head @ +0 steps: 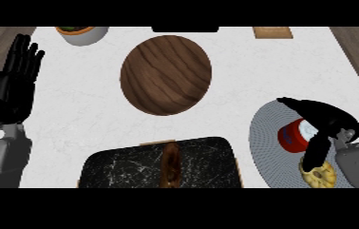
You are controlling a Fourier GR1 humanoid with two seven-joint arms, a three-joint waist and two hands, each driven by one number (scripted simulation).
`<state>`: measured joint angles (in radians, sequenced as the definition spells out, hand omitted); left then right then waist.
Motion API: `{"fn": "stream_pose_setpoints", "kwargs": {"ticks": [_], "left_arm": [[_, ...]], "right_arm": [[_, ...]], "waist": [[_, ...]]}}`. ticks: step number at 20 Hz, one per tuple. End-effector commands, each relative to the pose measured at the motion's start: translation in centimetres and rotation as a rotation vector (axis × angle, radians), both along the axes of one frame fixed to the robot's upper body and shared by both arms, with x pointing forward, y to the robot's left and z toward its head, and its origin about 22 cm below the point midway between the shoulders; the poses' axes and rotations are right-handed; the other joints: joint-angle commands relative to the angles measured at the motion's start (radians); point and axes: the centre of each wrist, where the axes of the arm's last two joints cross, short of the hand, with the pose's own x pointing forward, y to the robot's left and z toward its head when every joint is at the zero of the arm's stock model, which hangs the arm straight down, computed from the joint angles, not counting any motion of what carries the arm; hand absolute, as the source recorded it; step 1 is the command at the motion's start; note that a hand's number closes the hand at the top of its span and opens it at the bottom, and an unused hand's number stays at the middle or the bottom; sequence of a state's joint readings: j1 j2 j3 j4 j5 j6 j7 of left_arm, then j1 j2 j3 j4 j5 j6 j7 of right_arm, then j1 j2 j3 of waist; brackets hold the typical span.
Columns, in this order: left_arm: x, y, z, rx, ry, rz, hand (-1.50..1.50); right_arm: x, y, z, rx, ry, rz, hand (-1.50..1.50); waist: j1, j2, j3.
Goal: Pick the can from the placemat and place it in the bowl
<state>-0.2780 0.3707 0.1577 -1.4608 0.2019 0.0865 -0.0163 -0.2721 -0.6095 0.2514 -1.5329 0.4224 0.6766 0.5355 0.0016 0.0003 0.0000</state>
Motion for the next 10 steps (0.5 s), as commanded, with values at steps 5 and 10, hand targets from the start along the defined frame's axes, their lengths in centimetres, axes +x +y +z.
{"fn": "stream_pose_setpoints", "kwargs": {"ticks": [5,10], "left_arm": [[-0.7,-1.3,-1.6,-0.016,0.009,0.002,0.00],[0.5,-2.1,-0.6,-0.004,-0.005,0.003,0.00]], "right_arm": [[0.9,0.2,-1.7,-0.041,0.061,-0.033,-1.50],[1.3,0.0,-4.3,-0.039,0.053,-0.049,-1.50]], "waist": [[-0.001,0.000,0.000],[0.000,0.001,0.000]]}}
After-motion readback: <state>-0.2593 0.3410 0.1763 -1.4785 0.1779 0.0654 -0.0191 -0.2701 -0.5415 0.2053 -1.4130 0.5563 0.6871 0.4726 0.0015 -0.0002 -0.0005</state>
